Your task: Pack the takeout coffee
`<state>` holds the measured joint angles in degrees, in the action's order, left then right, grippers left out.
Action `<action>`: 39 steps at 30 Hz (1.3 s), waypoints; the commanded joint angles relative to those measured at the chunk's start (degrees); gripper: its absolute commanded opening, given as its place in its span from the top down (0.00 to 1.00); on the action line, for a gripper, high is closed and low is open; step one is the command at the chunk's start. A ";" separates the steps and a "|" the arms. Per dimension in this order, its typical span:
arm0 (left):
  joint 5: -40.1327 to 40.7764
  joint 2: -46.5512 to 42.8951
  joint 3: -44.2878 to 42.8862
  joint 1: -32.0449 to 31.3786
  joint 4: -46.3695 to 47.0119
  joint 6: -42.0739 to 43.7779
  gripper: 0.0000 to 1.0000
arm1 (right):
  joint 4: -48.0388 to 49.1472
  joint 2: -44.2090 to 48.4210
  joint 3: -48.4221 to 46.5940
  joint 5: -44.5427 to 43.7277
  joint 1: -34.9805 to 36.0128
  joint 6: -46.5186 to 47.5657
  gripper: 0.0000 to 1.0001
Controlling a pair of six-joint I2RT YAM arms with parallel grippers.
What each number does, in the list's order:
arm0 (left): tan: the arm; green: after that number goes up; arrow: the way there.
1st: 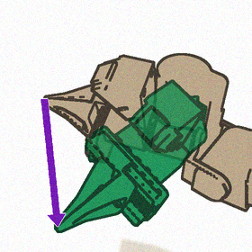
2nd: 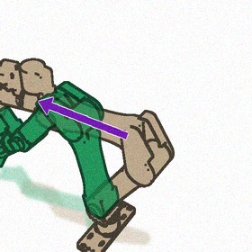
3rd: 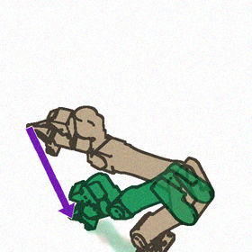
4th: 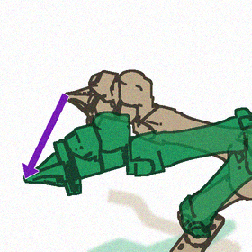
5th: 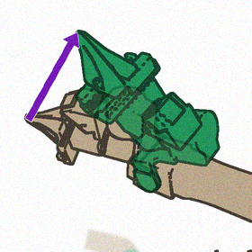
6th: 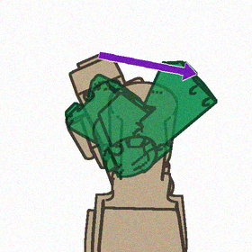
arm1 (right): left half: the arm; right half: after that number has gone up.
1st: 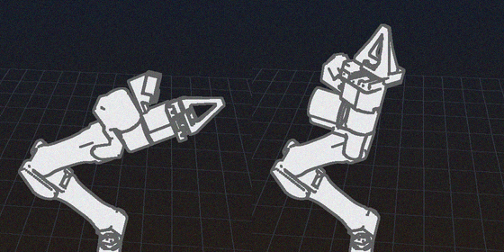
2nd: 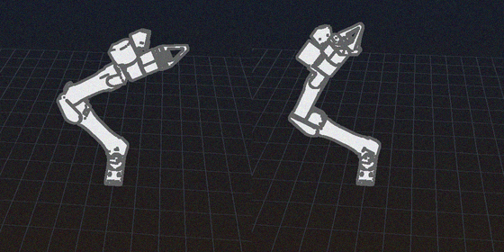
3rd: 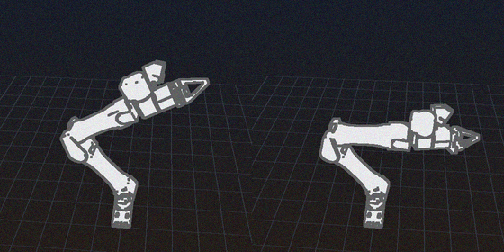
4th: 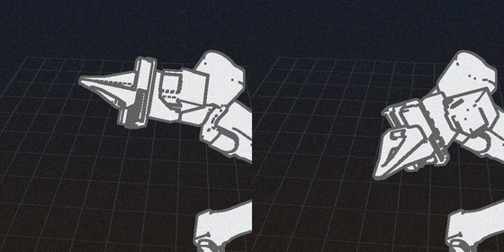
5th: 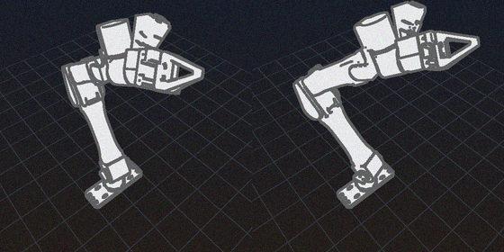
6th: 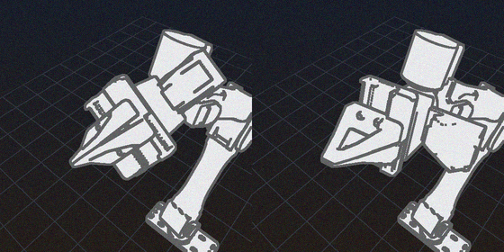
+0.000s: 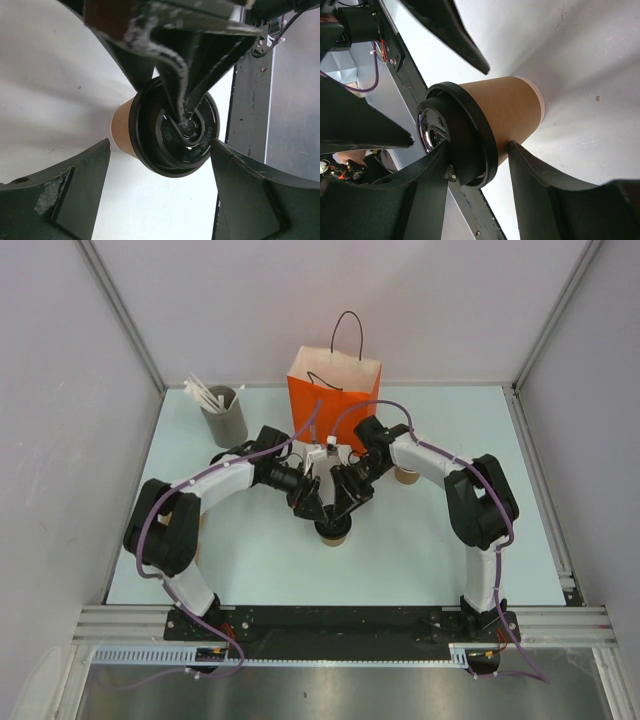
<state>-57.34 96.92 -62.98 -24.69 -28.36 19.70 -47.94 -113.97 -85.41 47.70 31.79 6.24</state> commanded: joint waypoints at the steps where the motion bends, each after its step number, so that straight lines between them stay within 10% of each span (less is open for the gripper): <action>1: 0.38 1.68 -1.44 -0.80 0.94 -0.02 0.13 | 1.10 -2.57 2.61 -12.99 1.87 3.87 0.48; 19: 2.50 7.40 -3.38 -3.26 -1.96 0.25 0.31 | 1.27 -2.22 2.61 -13.95 1.96 3.87 0.48; 39: -2.60 6.70 -2.94 -0.71 0.23 -1.42 0.23 | 1.10 -2.31 2.61 -13.95 1.96 3.95 0.48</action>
<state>-60.10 102.96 -65.80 -25.47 -29.56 18.87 -47.77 -113.56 -85.36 46.46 32.18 6.04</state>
